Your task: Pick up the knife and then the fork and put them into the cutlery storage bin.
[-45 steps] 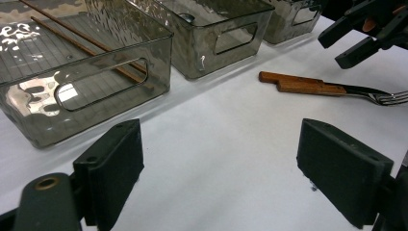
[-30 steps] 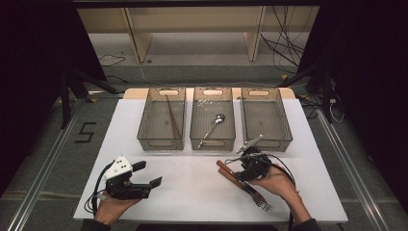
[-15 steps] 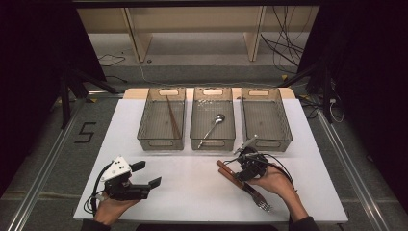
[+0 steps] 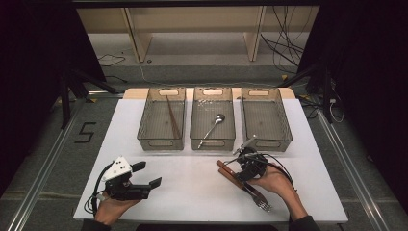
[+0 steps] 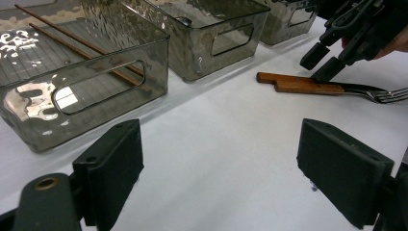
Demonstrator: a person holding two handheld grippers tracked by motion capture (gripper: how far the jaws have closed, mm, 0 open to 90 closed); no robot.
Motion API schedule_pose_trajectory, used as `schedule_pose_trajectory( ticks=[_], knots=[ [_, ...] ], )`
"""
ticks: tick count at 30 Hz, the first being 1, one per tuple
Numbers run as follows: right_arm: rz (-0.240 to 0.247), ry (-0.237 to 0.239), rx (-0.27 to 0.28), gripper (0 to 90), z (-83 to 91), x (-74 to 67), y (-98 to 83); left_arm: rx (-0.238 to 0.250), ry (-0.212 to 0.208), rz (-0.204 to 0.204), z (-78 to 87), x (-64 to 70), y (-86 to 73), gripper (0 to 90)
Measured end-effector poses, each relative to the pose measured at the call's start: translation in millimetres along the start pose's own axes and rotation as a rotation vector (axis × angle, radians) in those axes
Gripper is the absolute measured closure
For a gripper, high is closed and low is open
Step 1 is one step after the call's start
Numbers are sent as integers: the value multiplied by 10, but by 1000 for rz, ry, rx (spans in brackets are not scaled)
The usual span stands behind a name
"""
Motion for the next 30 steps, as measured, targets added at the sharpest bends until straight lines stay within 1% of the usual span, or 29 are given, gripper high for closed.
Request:
schedule_pose_trajectory(
  ticks=[2, 3, 4, 5, 7, 10, 11, 13, 18, 21, 25, 30],
  knots=[
    [1, -7, -5, 536, -5, 3, -2, 0, 0, 0, 1, 1, 1, 158],
    [20, -33, -24, 546, -36, 10, -15, 0, 0, 0, 1, 1, 1, 158],
    [20, -33, -24, 546, -36, 10, -15, 0, 0, 0, 1, 1, 1, 158],
    [26, -47, -34, 557, -58, 8, -21, 1, 0, 0, 3, 1, 2, 158],
    [25, -32, -33, 594, -48, 0, -16, 0, 0, -1, 1, 1, 0, 158],
    [40, -37, -40, 614, -59, -12, -5, -7, -3, -5, -8, 4, -7, 158],
    [46, -33, -43, 636, -58, -19, 0, -8, -2, -5, -10, 7, -7, 158],
    [49, -31, -48, 648, -67, -29, 15, -5, -2, -5, -8, 8, -3, 159],
    [38, -32, -71, 674, -72, -30, 35, 2, -1, -4, -3, 6, 2, 158],
    [20, -35, -87, 711, -74, -19, 49, 1, -3, -7, -5, 10, 2, 158],
    [11, -45, -109, 764, -78, -15, 71, 2, -3, -7, -4, 9, 3, 158],
    [11, -56, -118, 772, -77, -26, 78, 4, -2, -7, 0, 5, 3, 158]
  ],
)
Point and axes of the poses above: each handheld gripper's, and its own axes: z roughly backward along the jaws, y roughly out of its top, x roughly to its right, the point moved 7 cm from there along -z, roughly forward along the jaws, and after that the axes turned 6 degrees about -z, right-handed, at the moved point
